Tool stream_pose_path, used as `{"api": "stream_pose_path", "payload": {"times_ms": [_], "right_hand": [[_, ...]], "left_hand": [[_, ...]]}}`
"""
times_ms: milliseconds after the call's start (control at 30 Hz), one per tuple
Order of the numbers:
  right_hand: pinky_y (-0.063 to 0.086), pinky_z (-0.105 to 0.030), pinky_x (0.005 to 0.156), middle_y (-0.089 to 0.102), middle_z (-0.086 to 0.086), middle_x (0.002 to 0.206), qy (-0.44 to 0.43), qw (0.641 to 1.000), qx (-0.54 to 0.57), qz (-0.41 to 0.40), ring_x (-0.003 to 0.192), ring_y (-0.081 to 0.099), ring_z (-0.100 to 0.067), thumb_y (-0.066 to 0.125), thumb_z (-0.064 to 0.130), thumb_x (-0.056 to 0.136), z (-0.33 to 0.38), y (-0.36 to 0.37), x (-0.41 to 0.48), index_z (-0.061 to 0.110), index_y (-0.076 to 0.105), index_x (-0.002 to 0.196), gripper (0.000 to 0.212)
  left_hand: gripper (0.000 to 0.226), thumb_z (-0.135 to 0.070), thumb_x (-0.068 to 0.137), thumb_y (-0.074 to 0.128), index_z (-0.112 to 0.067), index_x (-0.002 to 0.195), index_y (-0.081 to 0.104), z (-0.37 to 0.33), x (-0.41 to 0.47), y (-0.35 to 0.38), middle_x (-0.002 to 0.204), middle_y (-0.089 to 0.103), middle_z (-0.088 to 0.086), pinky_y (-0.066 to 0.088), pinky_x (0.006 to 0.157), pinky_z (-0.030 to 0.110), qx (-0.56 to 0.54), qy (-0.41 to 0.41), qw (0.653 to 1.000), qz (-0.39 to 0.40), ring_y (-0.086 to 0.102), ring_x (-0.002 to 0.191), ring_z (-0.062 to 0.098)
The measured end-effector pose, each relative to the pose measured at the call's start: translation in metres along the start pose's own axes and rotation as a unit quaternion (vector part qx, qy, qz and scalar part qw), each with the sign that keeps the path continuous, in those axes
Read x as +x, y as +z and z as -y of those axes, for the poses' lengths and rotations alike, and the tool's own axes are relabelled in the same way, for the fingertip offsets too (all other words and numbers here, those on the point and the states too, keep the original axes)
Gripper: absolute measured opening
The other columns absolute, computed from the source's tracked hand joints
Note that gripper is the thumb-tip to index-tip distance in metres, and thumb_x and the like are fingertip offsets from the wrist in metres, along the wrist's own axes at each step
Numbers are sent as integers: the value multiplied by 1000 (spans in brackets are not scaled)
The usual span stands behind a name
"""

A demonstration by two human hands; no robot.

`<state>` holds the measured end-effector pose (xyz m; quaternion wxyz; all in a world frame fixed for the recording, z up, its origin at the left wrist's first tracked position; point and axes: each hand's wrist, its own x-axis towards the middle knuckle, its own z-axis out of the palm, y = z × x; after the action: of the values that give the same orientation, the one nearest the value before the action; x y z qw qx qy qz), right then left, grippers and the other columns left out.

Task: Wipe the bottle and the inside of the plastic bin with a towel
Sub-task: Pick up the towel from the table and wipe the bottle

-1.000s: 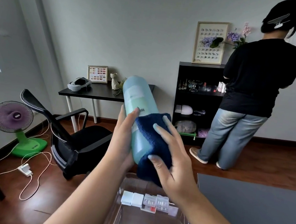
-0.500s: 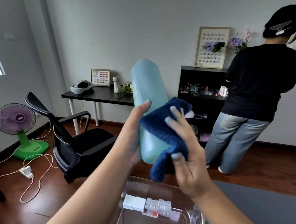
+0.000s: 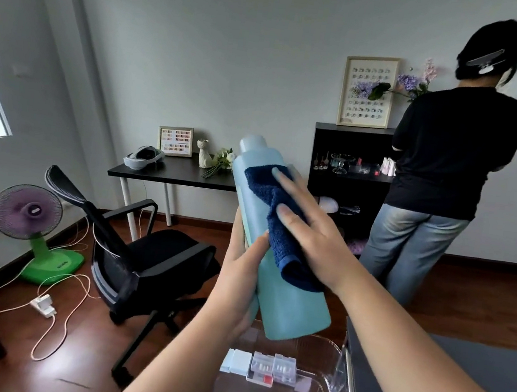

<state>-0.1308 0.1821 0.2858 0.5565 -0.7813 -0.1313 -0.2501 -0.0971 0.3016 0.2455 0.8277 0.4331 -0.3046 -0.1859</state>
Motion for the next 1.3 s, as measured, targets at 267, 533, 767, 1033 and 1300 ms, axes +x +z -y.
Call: {"api": "stream_pose_path", "payload": {"times_ms": [267, 533, 767, 1033, 1300], "right_hand": [[19, -9, 112, 9, 23, 159, 7, 999, 51, 0, 143, 10, 11, 56, 32, 89, -13, 13, -44, 44, 24, 145, 66], [15, -11, 115, 15, 23, 156, -4, 996, 60, -67, 139, 15, 15, 50, 27, 90, -7, 8, -34, 46, 32, 139, 56], [39, -29, 108, 48, 15, 144, 31, 965, 256, -41, 131, 48, -7, 57, 37, 90, -14, 13, -44, 44, 33, 143, 58], [22, -21, 115, 22, 27, 153, 0, 988, 114, -104, 140, 23, 8, 52, 36, 91, -22, 18, -42, 47, 19, 144, 64], [29, -17, 112, 35, 28, 148, 11, 982, 138, -126, 137, 33, 6, 42, 37, 94, -37, 11, -30, 45, 23, 145, 54]], "left_hand": [[58, -27, 87, 62, -35, 139, 39, -13, 8, -8, 126, 62, 7, 53, 83, 40, 23, -6, 999, -40, 63, 110, 28], [60, -30, 87, 60, -47, 139, 35, -11, -3, -4, 132, 59, 3, 54, 83, 43, 27, -60, 997, 34, 61, 113, 30], [79, -12, 77, 70, -43, 141, 35, -14, 0, 2, 130, 61, 8, 55, 83, 44, 10, -9, 1000, 10, 63, 110, 33], [67, -35, 76, 68, -46, 136, 42, -9, -3, -11, 128, 62, 2, 47, 96, 51, 138, -31, 989, 34, 60, 114, 29], [74, -21, 77, 72, -42, 139, 37, 6, -5, -16, 113, 68, 16, 53, 82, 57, 156, -53, 986, 14, 67, 95, 41]]}}
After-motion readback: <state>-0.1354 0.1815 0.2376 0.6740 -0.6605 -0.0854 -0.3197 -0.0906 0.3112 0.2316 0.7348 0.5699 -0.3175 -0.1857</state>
